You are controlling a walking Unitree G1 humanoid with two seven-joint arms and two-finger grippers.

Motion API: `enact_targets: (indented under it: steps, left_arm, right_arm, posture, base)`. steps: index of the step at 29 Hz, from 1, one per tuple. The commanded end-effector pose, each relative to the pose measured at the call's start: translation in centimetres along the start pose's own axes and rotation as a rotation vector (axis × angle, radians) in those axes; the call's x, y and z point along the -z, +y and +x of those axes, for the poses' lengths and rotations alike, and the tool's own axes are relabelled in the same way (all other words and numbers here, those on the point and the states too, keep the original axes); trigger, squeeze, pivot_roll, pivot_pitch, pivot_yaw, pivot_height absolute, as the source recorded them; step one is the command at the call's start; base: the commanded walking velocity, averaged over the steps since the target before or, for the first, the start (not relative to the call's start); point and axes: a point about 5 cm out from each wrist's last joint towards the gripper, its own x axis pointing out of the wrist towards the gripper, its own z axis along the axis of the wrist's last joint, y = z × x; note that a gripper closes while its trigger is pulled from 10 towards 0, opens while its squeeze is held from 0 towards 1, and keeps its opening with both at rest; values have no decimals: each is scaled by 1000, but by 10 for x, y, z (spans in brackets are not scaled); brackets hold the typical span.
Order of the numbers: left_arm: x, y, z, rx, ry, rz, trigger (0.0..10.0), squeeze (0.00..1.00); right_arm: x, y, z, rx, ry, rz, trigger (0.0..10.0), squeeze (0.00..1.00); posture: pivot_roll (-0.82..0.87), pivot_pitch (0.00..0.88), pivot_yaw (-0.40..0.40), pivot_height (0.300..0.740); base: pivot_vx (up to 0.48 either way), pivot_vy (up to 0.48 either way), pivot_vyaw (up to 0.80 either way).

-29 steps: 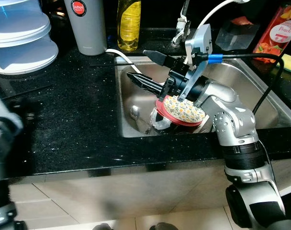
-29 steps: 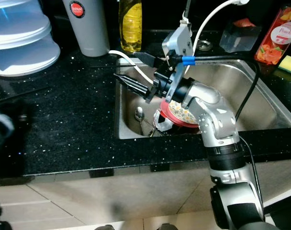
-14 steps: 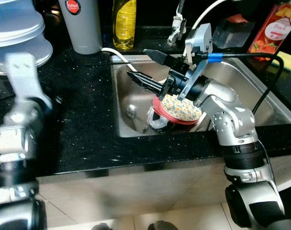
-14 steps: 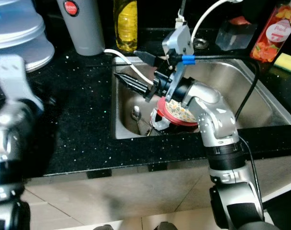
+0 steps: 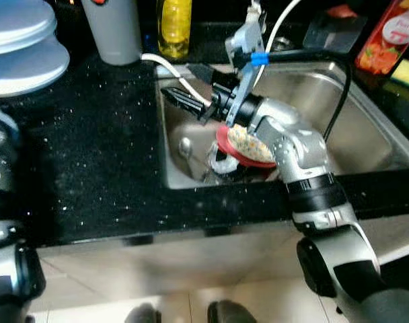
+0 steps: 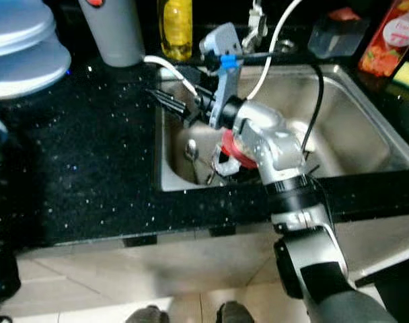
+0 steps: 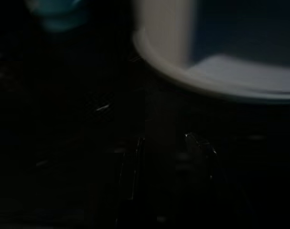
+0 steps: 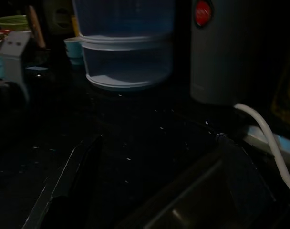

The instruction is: Kitchen organization

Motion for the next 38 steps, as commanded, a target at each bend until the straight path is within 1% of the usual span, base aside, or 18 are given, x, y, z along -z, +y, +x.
enact_targets:
  steps: [1,6,10,11,12,14,16,17,19,20,24,27,28,29,33,34,36,38]
  left_arm:
    - [-2,17,4,-51,3,3,10000,0]
    - [12,20,2,-45,50,12,10000,0]
    - [69,-11,-21,49,229,-116,10000,0]
    - [69,-11,-21,49,229,-116,10000,0]
    - [86,-27,-30,89,283,-157,10000,0]
    - [88,-30,-31,95,290,-161,10000,0]
    - [105,-56,-44,177,363,-197,10000,0]
    - [105,-56,-44,177,363,-197,10000,0]
    - [127,-99,-67,322,476,-238,10000,0]
    - [131,-110,-76,367,502,-241,10000,0]
    - [129,-158,-103,532,541,-248,10000,0]
    - [128,-166,-108,561,541,-243,10000,0]
    - [121,-192,-122,679,550,-239,10000,0]
    - [118,-202,-128,725,552,-237,10000,0]
    - [110,-224,-146,867,549,-216,10000,0]
    - [102,-239,-163,993,538,-207,10000,0]
    - [99,-243,-167,1026,532,-208,10000,0]
    - [80,-251,-176,1147,457,-272,10000,0]
  right_arm:
    - [-4,2,3,-6,-4,7,10000,0]
    - [-2,3,1,-10,-5,12,10000,0]
    - [1,-1,-2,8,-8,16,10000,0]
    - [1,-1,-2,8,-8,16,10000,0]
    - [1,-2,-3,15,-10,14,10000,0]
    - [1,-2,-3,16,-11,14,10000,0]
    - [1,-4,-5,27,-13,11,10000,0]
    - [1,-4,-5,27,-13,11,10000,0]
    - [-1,-7,-8,44,-18,4,10000,0]
    - [-2,-8,-9,49,-20,1,10000,0]
    - [-4,-10,-12,58,-27,-6,10000,0]
    - [-4,-10,-12,59,-27,-7,10000,0]
    - [-4,-10,-12,61,-29,-8,10000,0]
    - [-4,-10,-11,60,-30,-9,10000,0]
    - [-4,-11,-11,60,-32,-10,10000,0]
    - [-4,-12,-12,69,-30,-12,10000,0]
    - [-3,-13,-12,73,-29,-13,10000,0]
    - [-4,-17,-14,91,-28,-15,10000,0]
  posture:
    - [105,188,-43,740]
    - [111,192,-37,740]
    - [104,175,-23,740]
    - [104,175,-23,740]
    - [102,165,-20,740]
    - [102,165,-20,740]
    - [94,146,-11,740]
    - [94,146,-11,740]
    - [80,130,-4,740]
    - [80,130,-4,740]
    - [78,109,-1,740]
    - [78,108,-1,740]
    - [76,102,0,740]
    - [76,102,0,740]
    - [78,96,2,740]
    - [80,91,3,740]
    - [79,90,3,740]
    - [77,88,4,740]
  base:
    - [0,0,0]
    - [0,0,0]
    - [0,0,0]
    - [0,0,0]
    - [0,0,0]
    - [0,0,0]
    - [0,0,0]
    - [0,0,0]
    - [0,0,0]
    - [0,0,0]
    - [0,0,0]
    - [0,0,0]
    - [0,0,0]
    - [0,0,0]
    - [0,0,0]
    - [0,0,0]
    - [0,0,0]
    - [0,0,0]
